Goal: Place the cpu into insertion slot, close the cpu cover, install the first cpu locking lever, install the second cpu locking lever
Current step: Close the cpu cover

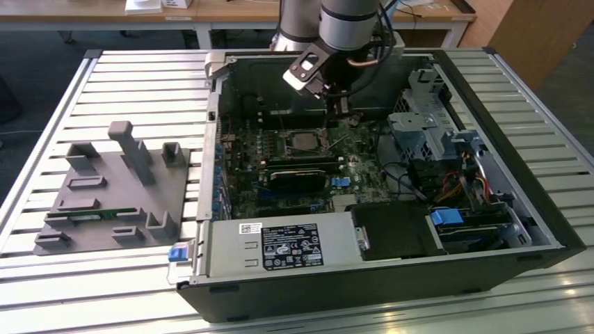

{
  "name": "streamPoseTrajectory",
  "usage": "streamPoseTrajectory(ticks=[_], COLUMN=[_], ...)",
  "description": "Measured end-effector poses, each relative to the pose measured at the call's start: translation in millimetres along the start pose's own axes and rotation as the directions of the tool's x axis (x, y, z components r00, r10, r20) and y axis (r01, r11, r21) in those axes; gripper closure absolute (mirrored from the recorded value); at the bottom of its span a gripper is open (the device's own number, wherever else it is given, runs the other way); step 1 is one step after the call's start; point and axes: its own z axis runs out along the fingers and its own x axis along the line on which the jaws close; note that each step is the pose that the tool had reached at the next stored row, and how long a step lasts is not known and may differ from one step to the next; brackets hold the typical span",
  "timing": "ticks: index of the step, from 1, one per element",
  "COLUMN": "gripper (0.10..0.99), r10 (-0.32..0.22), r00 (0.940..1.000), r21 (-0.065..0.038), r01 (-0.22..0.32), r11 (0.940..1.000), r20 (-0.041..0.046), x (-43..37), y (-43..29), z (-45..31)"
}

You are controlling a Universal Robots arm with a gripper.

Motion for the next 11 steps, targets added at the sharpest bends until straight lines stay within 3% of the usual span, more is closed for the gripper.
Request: streamPoseTrajectory(ticks=[5, 11], gripper=[0.980, 0.980], r10=[0.000, 0.000], r00=[1.0000, 1.0000], r21=[0.003, 0.004], r01=[0.000, 0.000], r11=[1.0000, 1.0000], r20=[-0.0005, -0.0005], x=[0.3, 0.7], y=[5.2, 19.1], z=[-5.5, -5.0])
